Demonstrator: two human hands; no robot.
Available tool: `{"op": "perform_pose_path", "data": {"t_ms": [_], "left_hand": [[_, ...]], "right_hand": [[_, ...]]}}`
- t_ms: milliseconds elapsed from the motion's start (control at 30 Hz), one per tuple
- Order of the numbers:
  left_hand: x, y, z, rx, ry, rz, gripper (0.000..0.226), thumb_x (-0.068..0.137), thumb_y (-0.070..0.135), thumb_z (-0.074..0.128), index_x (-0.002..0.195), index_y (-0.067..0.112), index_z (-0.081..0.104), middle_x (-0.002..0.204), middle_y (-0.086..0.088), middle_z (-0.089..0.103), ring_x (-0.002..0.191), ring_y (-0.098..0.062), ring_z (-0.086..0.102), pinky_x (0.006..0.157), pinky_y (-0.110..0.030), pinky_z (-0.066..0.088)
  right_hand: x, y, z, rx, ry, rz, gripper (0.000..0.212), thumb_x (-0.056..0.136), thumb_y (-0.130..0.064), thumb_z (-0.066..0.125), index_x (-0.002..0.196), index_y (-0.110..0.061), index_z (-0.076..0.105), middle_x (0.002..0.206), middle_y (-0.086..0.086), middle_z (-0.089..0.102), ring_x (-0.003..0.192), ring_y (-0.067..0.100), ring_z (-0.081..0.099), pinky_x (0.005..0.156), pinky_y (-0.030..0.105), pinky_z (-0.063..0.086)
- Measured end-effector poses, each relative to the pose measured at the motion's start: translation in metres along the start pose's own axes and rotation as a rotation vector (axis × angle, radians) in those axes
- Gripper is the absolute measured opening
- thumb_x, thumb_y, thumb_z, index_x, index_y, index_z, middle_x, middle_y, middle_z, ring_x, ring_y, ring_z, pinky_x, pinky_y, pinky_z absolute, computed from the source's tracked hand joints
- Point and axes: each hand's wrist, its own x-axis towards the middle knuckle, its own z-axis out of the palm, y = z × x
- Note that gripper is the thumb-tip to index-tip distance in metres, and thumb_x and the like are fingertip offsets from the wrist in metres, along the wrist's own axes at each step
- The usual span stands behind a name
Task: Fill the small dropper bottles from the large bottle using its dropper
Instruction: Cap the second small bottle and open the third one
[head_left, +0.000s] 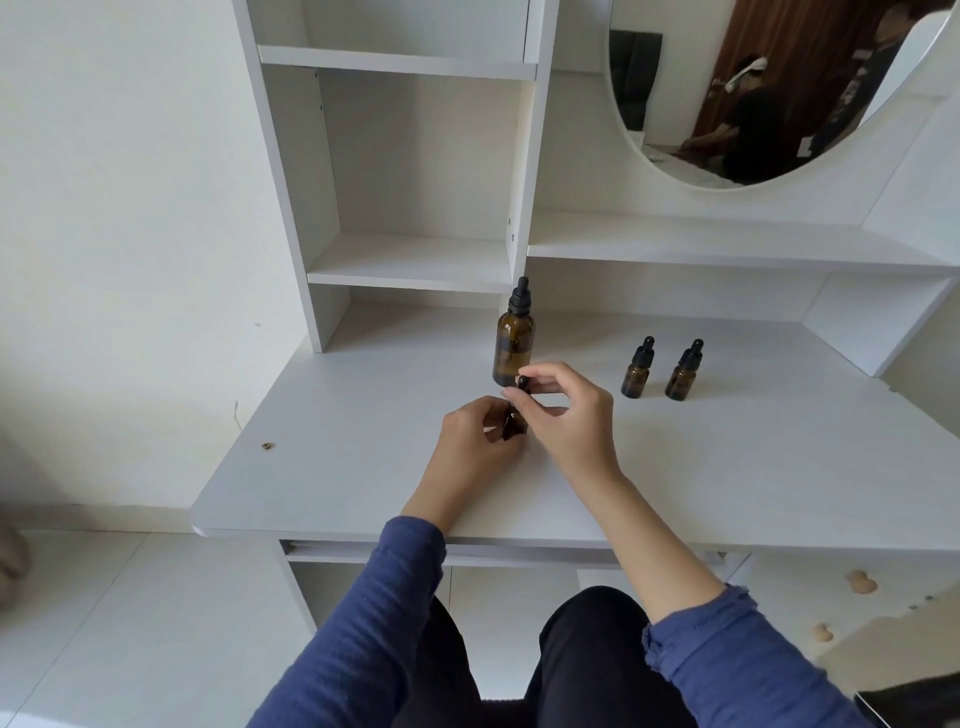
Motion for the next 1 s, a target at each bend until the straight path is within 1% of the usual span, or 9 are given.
{"op": "perform_pose_path", "data": {"t_ms": [200, 367, 433, 533, 633, 767, 867, 933, 1000], "left_hand": [[0.003, -0.003, -0.001, 0.024, -0.001, 0.011, 0.017, 0.078, 0.004, 0.067, 0.095, 0.007, 0.067, 0.089, -0.005, 0.07, 0.084, -0.014, 0.067, 0.079, -0.018, 0.054], [0.004, -0.003, -0.003, 0.037, -0.017, 0.008, 0.018, 0.077, 0.006, 0.069, 0.094, 0.01, 0.069, 0.086, -0.001, 0.071, 0.081, -0.01, 0.067, 0.075, -0.01, 0.051], [0.005, -0.003, -0.004, 0.048, -0.022, 0.001, 0.018, 0.076, 0.007, 0.071, 0.094, 0.011, 0.069, 0.084, 0.002, 0.069, 0.079, -0.009, 0.066, 0.071, -0.005, 0.048], [0.005, -0.002, -0.005, 0.059, -0.028, -0.011, 0.019, 0.077, 0.008, 0.071, 0.096, 0.01, 0.068, 0.083, 0.003, 0.067, 0.075, -0.003, 0.062, 0.068, 0.0, 0.044], [0.003, -0.001, -0.004, 0.03, -0.038, -0.035, 0.021, 0.077, 0.006, 0.07, 0.098, 0.008, 0.067, 0.086, 0.001, 0.067, 0.075, 0.0, 0.06, 0.068, 0.0, 0.043], [0.003, 0.001, -0.005, 0.022, -0.053, -0.048, 0.022, 0.077, 0.005, 0.07, 0.099, 0.009, 0.067, 0.084, 0.005, 0.065, 0.073, 0.006, 0.058, 0.066, 0.002, 0.041], [0.002, 0.003, -0.006, 0.011, -0.054, -0.059, 0.022, 0.077, 0.004, 0.07, 0.098, 0.01, 0.066, 0.08, 0.011, 0.061, 0.07, 0.008, 0.056, 0.064, 0.002, 0.04], [0.001, 0.004, -0.006, -0.013, -0.054, -0.071, 0.021, 0.077, 0.003, 0.07, 0.094, 0.015, 0.065, 0.079, 0.011, 0.062, 0.071, 0.007, 0.057, 0.065, 0.002, 0.04], [0.001, 0.004, -0.006, -0.026, -0.056, -0.082, 0.022, 0.076, 0.004, 0.07, 0.09, 0.019, 0.064, 0.079, 0.012, 0.063, 0.071, 0.008, 0.059, 0.065, 0.002, 0.041]], "right_hand": [[0.001, 0.001, -0.004, -0.069, -0.039, -0.087, 0.025, 0.07, -0.009, 0.079, 0.092, -0.006, 0.068, 0.082, 0.006, 0.072, 0.078, 0.006, 0.066, 0.061, 0.02, 0.057], [0.003, -0.001, -0.005, -0.009, -0.075, -0.016, 0.022, 0.072, -0.005, 0.076, 0.093, -0.007, 0.069, 0.083, 0.003, 0.071, 0.079, 0.004, 0.066, 0.064, 0.014, 0.056], [0.004, -0.002, -0.007, 0.057, -0.118, 0.025, 0.021, 0.074, -0.002, 0.074, 0.094, -0.007, 0.069, 0.087, 0.007, 0.072, 0.081, 0.005, 0.067, 0.068, 0.012, 0.054], [0.005, -0.003, -0.011, 0.122, -0.203, 0.055, 0.02, 0.078, 0.002, 0.068, 0.095, -0.008, 0.068, 0.089, 0.007, 0.071, 0.085, 0.005, 0.067, 0.074, 0.013, 0.054], [0.01, -0.004, -0.014, 0.102, -0.257, 0.036, 0.016, 0.079, -0.003, 0.069, 0.094, -0.009, 0.068, 0.09, 0.004, 0.07, 0.085, 0.006, 0.065, 0.081, 0.015, 0.052], [0.023, -0.006, -0.012, -0.037, -0.186, -0.094, 0.022, 0.07, -0.016, 0.08, 0.089, -0.01, 0.07, 0.081, 0.0, 0.063, 0.076, 0.011, 0.06, 0.071, 0.016, 0.052], [0.032, -0.011, -0.013, -0.036, -0.223, -0.029, 0.02, 0.068, -0.01, 0.08, 0.086, -0.01, 0.069, 0.071, -0.002, 0.062, 0.067, 0.009, 0.059, 0.068, 0.017, 0.052], [0.034, -0.015, -0.017, -0.022, -0.318, 0.009, 0.018, 0.074, -0.002, 0.072, 0.089, -0.012, 0.069, 0.077, -0.005, 0.066, 0.073, 0.005, 0.062, 0.071, 0.015, 0.051], [0.034, -0.017, -0.021, 0.008, -0.439, 0.044, 0.027, 0.082, 0.005, 0.059, 0.099, -0.015, 0.066, 0.093, -0.005, 0.068, 0.088, 0.0, 0.063, 0.079, 0.01, 0.049]]}}
